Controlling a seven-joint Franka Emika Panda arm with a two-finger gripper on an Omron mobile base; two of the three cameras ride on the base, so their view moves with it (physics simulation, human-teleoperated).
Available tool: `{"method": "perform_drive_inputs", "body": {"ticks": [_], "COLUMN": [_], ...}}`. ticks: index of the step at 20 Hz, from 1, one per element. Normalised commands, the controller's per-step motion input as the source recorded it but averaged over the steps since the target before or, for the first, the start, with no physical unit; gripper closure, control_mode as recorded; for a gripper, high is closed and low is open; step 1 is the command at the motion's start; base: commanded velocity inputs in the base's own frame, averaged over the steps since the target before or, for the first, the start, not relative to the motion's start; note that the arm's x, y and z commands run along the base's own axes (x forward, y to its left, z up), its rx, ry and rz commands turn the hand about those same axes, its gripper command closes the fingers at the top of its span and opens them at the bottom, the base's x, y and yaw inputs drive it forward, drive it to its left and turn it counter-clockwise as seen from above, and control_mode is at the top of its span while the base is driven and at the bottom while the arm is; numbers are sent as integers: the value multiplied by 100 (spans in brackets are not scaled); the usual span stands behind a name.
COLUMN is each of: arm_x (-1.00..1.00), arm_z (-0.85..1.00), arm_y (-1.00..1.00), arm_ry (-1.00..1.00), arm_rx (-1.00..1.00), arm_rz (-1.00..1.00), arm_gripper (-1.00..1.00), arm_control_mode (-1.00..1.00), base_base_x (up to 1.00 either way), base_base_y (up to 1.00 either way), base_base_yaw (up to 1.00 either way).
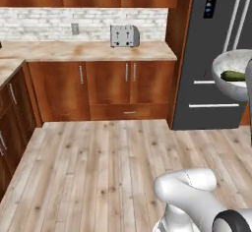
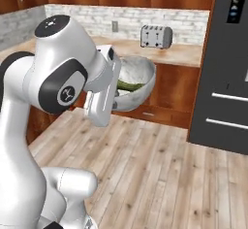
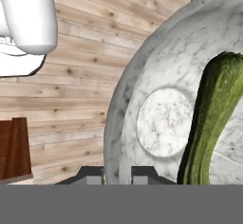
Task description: Pick the squash from the sink and place it in the bowl. Then pick the bowl and place it in the microwave. Then close the microwave door and press the start button.
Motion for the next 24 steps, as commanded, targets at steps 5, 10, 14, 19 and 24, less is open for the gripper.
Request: {"method": "perform_drive_inputs", "body": {"ticks": [5, 10, 14, 19, 24], "arm_x": [0, 0, 0, 0, 0], "arm_z": [0, 0, 0, 0, 0], "arm_y": [0, 0, 0, 0, 0], "arm_ry": [0, 0, 0, 0, 0], "arm_rx": [0, 0, 0, 0, 0], "arm_rz": [0, 0, 0, 0, 0], "arm_gripper": [100, 100, 100, 100, 100], "arm_control_mode": [100, 100, 100, 100, 100], "base_base_x": [100, 83, 33, 48, 85], "base_base_y": [-33, -45, -55, -65, -44], "base_base_yaw": [4, -48, -72, -66, -58]}}
